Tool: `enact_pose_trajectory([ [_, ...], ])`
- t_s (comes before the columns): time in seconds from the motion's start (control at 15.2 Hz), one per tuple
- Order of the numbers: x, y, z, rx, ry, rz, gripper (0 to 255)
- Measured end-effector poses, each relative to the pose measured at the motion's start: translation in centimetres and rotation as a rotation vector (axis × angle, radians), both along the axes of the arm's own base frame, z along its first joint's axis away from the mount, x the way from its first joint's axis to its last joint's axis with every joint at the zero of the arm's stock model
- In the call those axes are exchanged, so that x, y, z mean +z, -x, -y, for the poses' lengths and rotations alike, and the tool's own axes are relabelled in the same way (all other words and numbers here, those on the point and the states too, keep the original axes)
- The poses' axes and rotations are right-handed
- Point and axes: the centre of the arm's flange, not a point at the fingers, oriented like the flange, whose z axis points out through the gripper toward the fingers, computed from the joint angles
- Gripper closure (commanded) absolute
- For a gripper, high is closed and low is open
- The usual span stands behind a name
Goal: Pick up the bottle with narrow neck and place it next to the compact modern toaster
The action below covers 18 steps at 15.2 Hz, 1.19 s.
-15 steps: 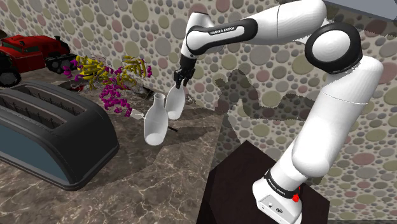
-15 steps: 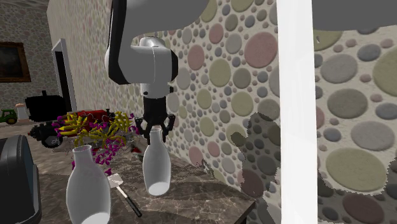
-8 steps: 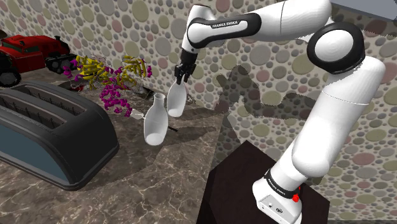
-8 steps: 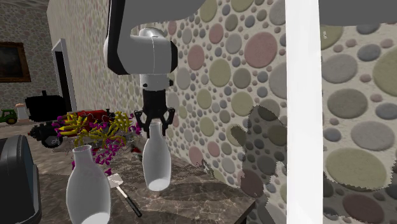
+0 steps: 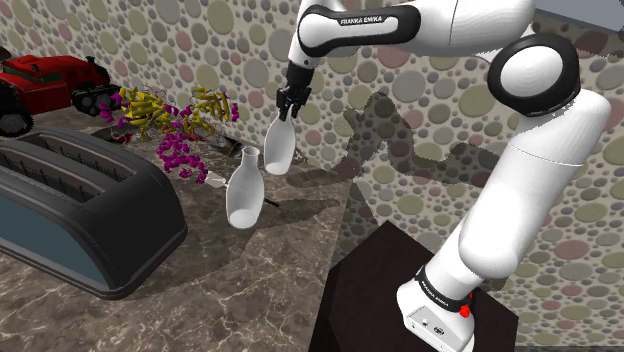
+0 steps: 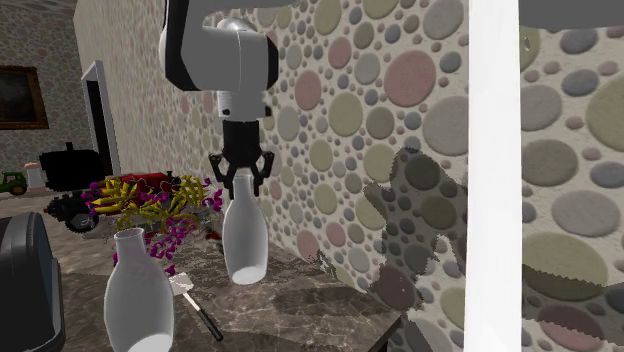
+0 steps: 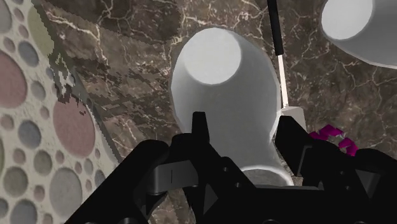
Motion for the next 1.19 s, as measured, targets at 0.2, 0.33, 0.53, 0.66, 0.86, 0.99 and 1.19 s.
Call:
enact_pose_trajectory([
  [0.2,1.7,0.0,0.1,0.000,0.000,0.000,255],
  [0.33,2.8,0.1,0.1,0.000,0.000,0.000,255],
  [0.53,4.4,0.0,0.1,0.000,0.000,0.000,255],
  [0.66,5.4,0.1,0.2,0.000,0.000,0.000,255],
  [0.86,7.0,0.0,0.1,0.000,0.000,0.000,255],
  [0.99,8.1,0.0,0.0,0.000,0.000,0.000,255],
  [1.19,9.4,0.0,0.1,0.000,0.000,0.000,255],
])
